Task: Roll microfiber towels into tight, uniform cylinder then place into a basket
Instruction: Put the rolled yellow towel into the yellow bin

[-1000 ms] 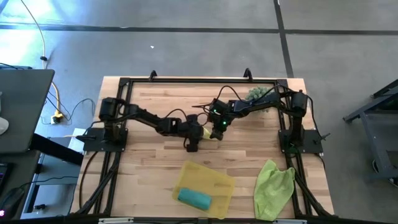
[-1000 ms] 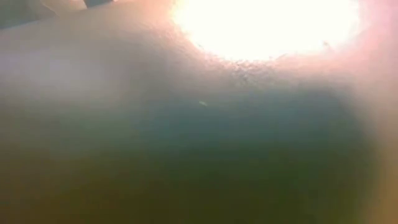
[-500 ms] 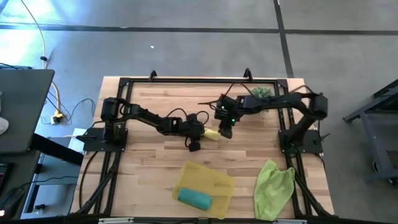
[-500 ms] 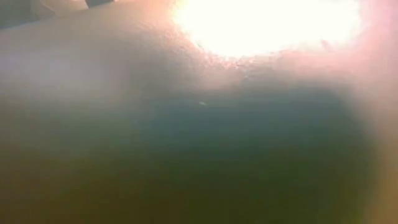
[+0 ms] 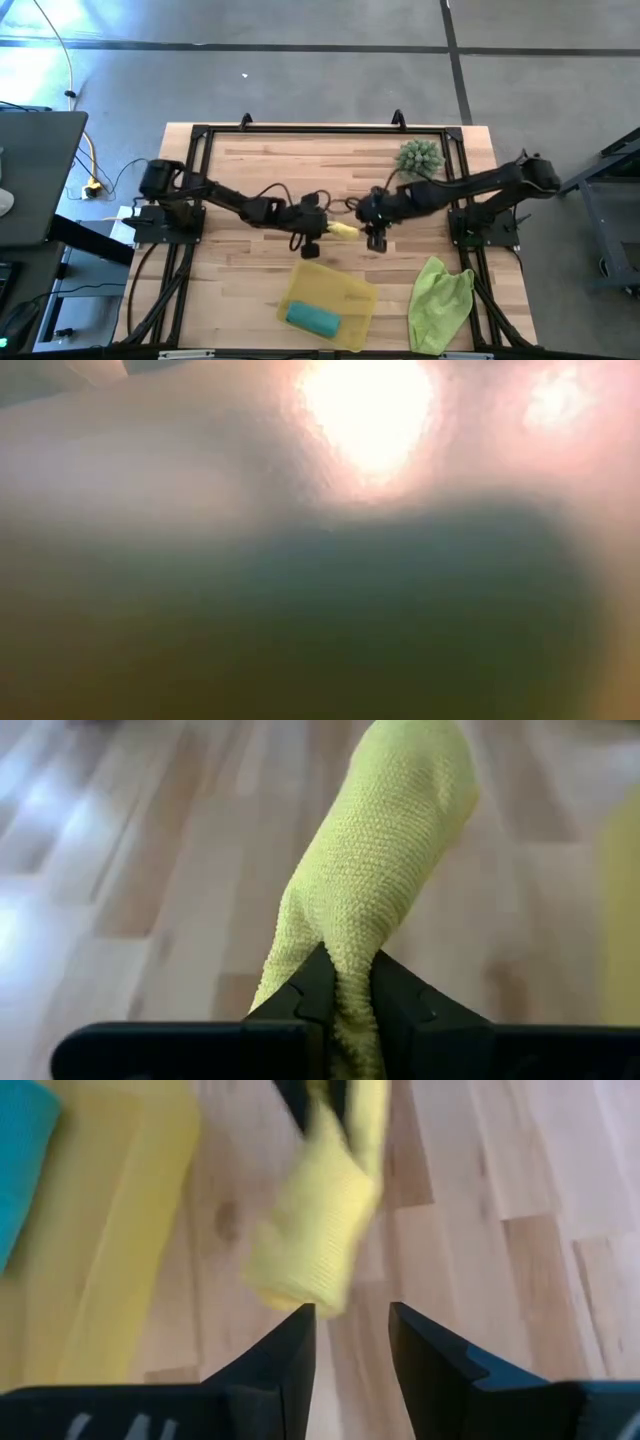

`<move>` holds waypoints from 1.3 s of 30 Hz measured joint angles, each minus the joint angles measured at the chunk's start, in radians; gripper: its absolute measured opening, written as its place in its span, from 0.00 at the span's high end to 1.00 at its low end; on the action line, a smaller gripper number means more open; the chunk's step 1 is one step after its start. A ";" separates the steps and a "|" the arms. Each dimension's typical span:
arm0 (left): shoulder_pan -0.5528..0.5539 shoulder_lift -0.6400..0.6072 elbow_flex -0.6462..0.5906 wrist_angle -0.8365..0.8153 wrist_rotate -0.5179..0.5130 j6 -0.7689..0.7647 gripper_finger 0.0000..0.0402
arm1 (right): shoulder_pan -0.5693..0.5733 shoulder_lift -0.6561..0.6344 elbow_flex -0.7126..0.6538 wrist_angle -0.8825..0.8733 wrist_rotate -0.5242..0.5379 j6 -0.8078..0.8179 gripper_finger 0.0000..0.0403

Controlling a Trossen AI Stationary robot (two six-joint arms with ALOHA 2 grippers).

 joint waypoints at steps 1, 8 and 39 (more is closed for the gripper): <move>-0.025 -0.014 -0.001 -0.007 0.000 -0.011 0.94 | 0.025 -0.006 0.000 -0.010 0.019 0.021 0.71; -0.234 -0.058 -0.001 0.007 -0.011 -0.165 0.94 | 0.140 -0.014 0.000 -0.029 0.122 0.142 0.71; -0.470 0.093 0.289 -0.504 -0.249 -0.497 0.94 | 0.374 -0.014 0.002 -0.050 0.318 0.458 0.71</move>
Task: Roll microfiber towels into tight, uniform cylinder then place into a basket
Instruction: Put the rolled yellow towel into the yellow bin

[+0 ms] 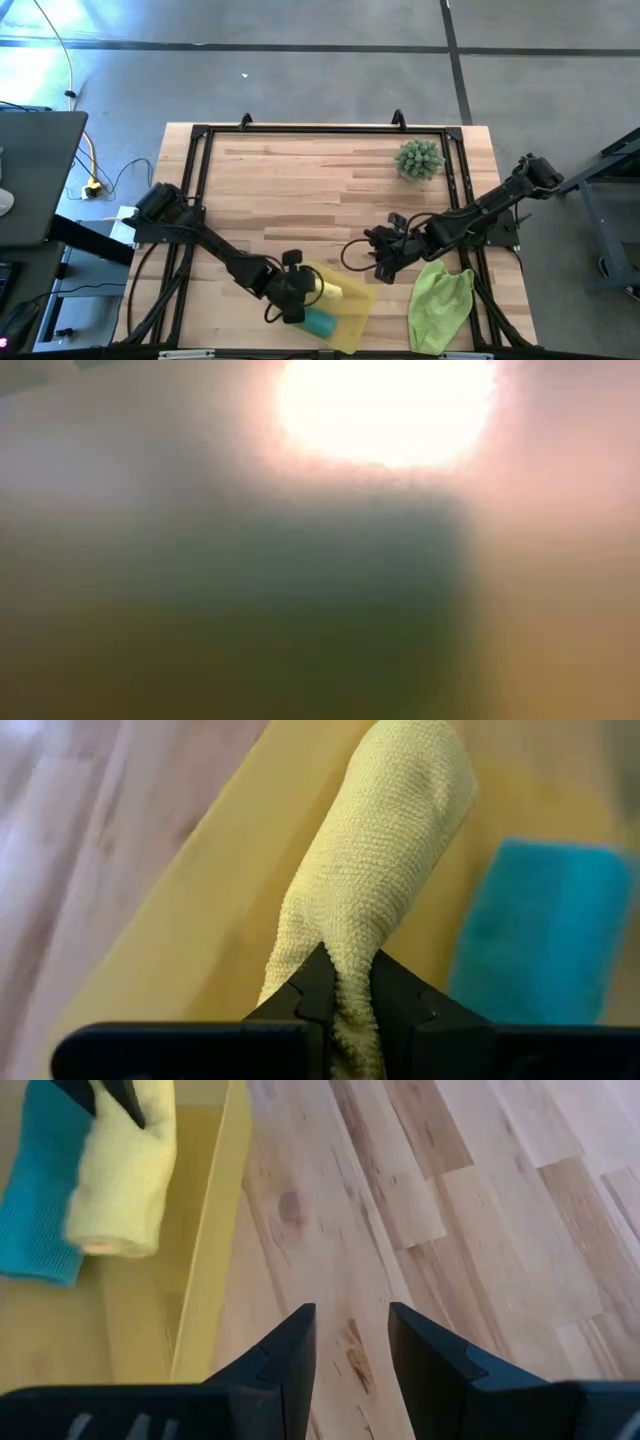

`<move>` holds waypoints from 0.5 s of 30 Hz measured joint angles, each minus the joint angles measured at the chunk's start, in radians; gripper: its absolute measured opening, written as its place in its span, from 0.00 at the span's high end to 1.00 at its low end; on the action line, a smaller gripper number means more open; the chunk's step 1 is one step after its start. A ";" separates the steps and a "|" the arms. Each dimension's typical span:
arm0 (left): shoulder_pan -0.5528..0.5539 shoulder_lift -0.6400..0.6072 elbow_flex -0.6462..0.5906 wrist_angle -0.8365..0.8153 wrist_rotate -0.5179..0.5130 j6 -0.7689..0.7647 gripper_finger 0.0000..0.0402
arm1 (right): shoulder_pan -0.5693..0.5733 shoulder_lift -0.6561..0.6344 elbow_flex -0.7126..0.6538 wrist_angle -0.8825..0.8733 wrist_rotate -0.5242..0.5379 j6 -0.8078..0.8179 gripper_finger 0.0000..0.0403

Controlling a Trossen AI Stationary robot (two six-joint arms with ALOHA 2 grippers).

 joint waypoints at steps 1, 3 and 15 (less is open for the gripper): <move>0.000 0.002 0.018 -0.047 -0.002 -0.002 0.94 | 0.000 0.000 0.000 -0.003 0.005 0.011 0.71; -0.001 0.013 0.041 -0.073 0.003 -0.025 0.94 | 0.000 0.000 0.000 -0.010 0.009 0.032 0.71; 0.002 0.072 0.045 -0.063 0.149 -0.099 0.94 | 0.006 0.002 0.000 -0.032 0.015 0.061 0.71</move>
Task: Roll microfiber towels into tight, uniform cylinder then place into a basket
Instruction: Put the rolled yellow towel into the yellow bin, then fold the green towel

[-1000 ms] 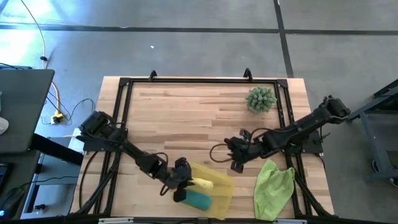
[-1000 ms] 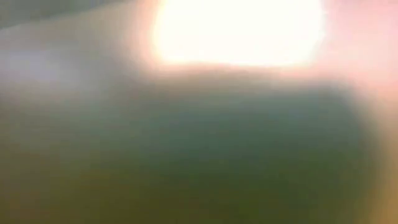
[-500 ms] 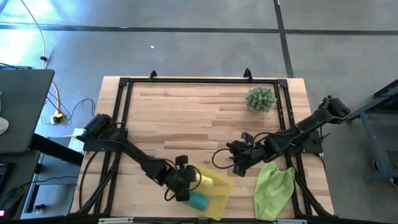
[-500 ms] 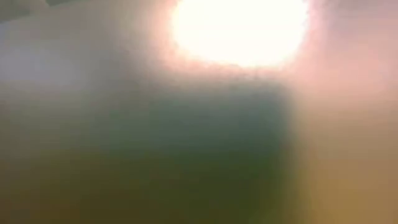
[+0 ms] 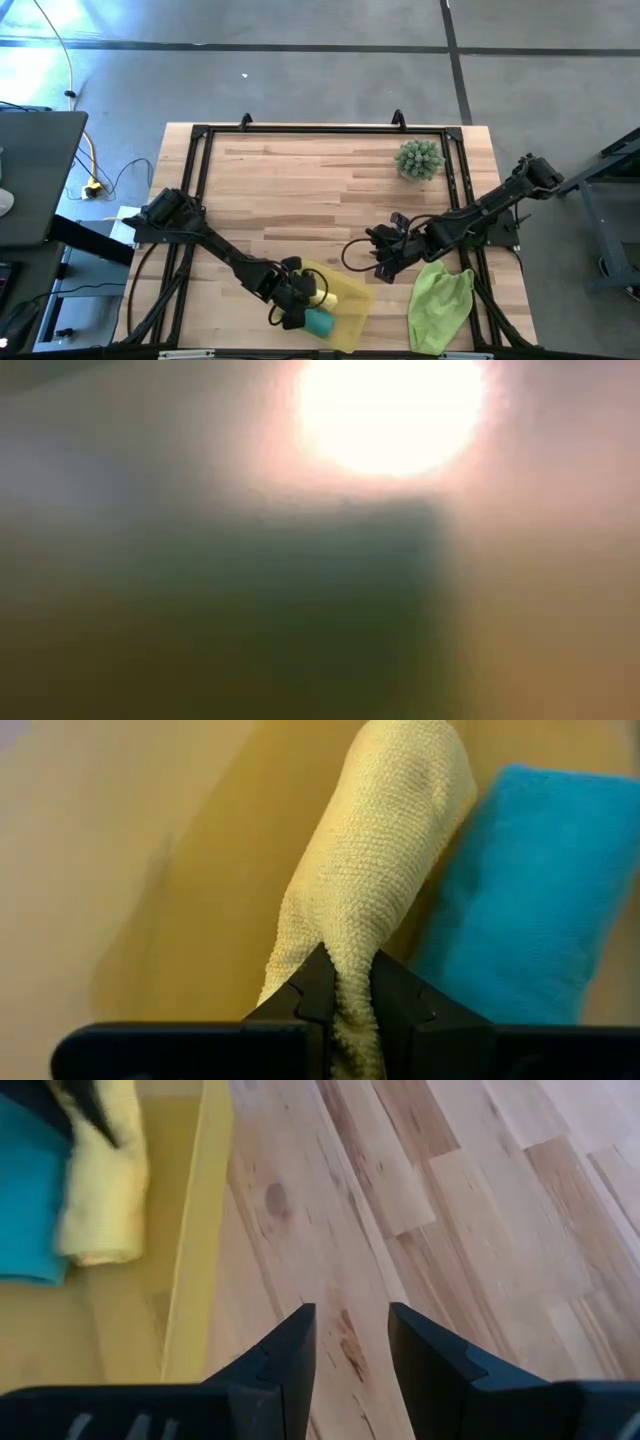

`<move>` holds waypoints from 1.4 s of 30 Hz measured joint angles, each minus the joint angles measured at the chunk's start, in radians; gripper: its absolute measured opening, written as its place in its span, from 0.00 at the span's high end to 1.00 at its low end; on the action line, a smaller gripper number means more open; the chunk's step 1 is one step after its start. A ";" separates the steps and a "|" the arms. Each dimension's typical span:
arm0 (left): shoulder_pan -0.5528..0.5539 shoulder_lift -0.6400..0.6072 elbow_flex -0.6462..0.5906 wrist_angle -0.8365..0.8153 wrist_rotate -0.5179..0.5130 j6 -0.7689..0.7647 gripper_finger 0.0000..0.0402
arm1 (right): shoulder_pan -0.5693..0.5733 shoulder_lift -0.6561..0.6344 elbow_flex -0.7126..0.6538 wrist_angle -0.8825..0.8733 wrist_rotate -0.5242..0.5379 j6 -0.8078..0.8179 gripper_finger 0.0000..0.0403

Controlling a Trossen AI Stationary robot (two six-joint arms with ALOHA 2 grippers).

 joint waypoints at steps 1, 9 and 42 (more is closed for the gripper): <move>0.000 0.001 0.001 0.011 0.007 -0.001 0.94 | 0.000 0.001 0.000 -0.003 0.000 0.000 0.71; 0.005 0.003 0.002 0.000 0.012 -0.035 0.84 | 0.001 0.001 0.000 -0.015 -0.004 0.001 0.71; -0.096 0.001 0.382 -0.409 -0.124 0.090 0.60 | 0.367 0.078 0.001 -0.194 -0.529 0.874 0.71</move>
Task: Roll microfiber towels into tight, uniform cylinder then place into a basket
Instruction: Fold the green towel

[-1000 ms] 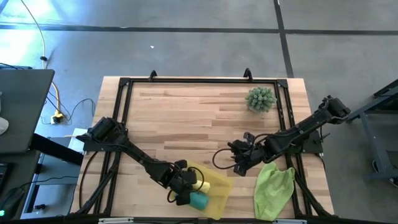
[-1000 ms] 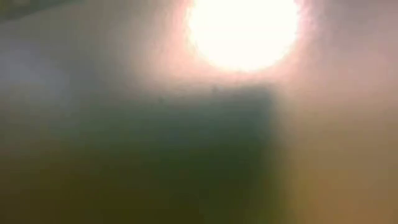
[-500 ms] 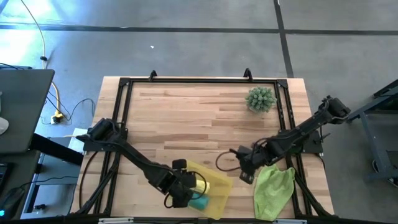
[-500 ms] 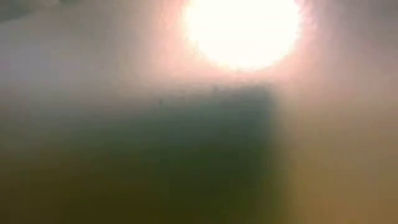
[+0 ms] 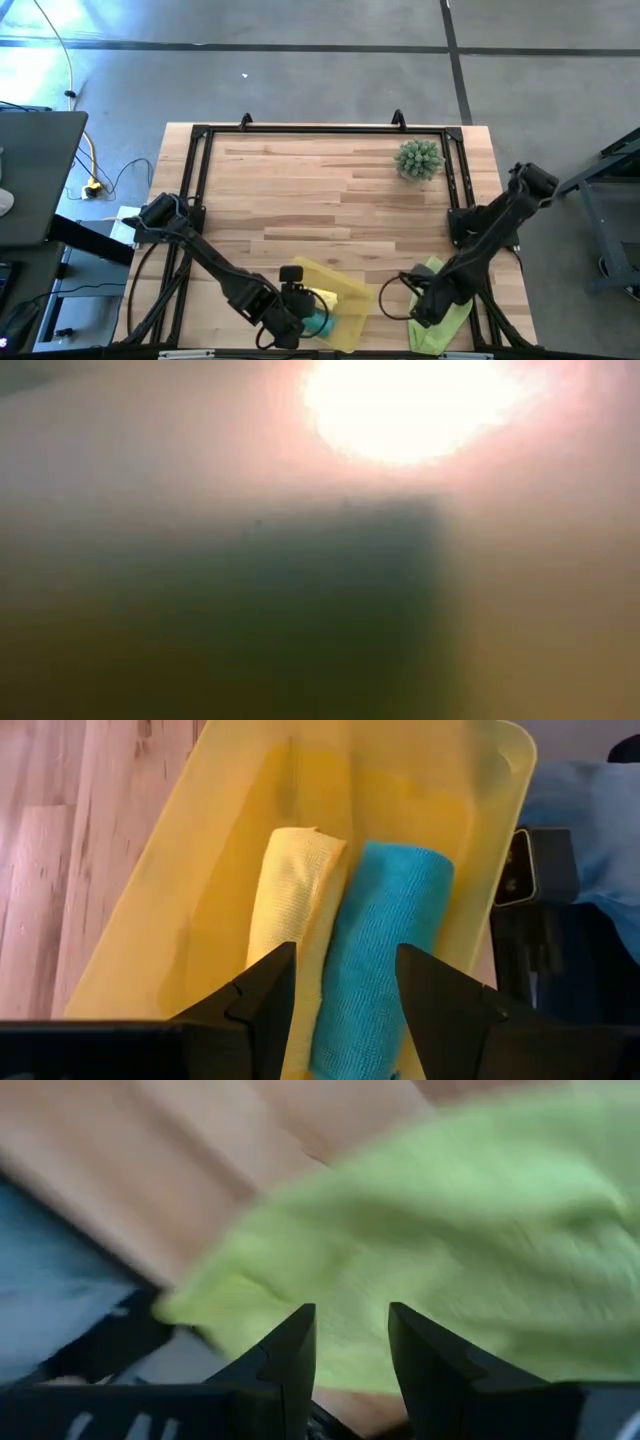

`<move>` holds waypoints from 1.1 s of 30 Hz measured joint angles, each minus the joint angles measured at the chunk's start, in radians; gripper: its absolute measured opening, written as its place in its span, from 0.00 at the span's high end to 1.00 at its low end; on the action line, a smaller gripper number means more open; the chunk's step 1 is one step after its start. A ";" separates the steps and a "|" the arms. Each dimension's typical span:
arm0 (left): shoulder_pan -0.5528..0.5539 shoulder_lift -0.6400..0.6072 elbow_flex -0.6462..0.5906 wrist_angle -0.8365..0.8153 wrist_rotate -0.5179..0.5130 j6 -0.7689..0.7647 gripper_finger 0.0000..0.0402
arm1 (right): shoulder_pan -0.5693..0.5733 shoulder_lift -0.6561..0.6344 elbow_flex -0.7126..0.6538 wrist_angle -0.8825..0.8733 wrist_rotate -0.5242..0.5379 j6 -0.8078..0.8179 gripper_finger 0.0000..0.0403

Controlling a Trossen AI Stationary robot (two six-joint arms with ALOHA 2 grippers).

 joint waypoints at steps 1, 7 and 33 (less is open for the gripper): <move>0.000 0.000 0.000 0.000 -0.002 0.000 0.60 | 0.007 0.022 0.000 -0.021 -0.031 0.039 0.71; 0.002 0.000 0.000 0.001 -0.004 0.003 0.60 | 0.017 0.145 0.000 -0.117 -0.171 0.051 0.71; 0.002 0.000 0.000 -0.005 -0.002 0.076 0.60 | -0.585 0.340 -0.001 -0.117 0.499 -0.668 0.71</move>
